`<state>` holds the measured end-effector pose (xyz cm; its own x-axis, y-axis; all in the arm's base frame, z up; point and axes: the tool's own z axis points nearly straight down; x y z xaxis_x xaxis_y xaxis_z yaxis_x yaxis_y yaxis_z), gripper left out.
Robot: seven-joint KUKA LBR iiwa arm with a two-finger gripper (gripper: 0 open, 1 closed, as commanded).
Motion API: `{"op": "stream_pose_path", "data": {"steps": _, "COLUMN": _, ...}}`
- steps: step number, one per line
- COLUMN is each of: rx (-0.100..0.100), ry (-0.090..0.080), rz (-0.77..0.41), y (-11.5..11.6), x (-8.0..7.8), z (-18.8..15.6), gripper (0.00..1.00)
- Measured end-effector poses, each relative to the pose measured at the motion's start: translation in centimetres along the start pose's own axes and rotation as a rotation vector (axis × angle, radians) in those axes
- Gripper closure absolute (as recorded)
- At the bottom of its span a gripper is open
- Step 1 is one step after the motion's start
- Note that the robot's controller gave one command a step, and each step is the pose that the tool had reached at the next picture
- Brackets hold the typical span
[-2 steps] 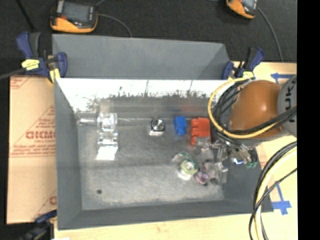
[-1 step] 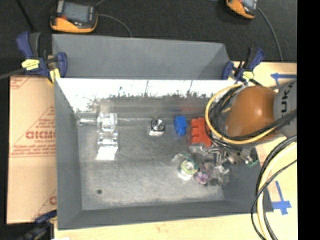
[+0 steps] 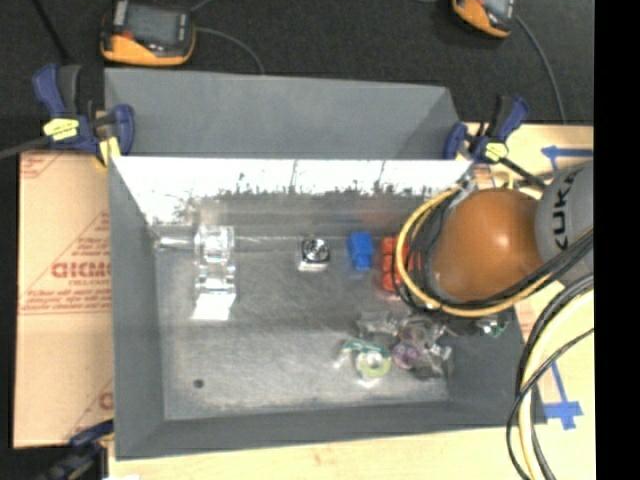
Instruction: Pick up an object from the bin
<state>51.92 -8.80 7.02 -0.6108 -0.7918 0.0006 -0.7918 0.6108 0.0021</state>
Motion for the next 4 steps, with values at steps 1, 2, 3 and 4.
{"op": "stream_pose_path", "data": {"steps": 1, "rx": 0.001, "ry": -0.001, "rz": 0.004, "y": -0.1, "x": 0.0, "z": 0.0, "gripper": 1.0}}
{"op": "stream_pose_path", "data": {"steps": 2, "rx": 0.006, "ry": -0.004, "rz": 0.009, "y": -0.2, "x": 0.0, "z": -1.8, "gripper": 1.0}}
{"op": "stream_pose_path", "data": {"steps": 3, "rx": 0.007, "ry": -0.004, "rz": 0.015, "y": -0.4, "x": 0.0, "z": -3.2, "gripper": 1.0}}
{"op": "stream_pose_path", "data": {"steps": 4, "rx": 0.008, "ry": -0.005, "rz": 0.02, "y": -0.5, "x": -0.1, "z": -7.3, "gripper": 1.0}}
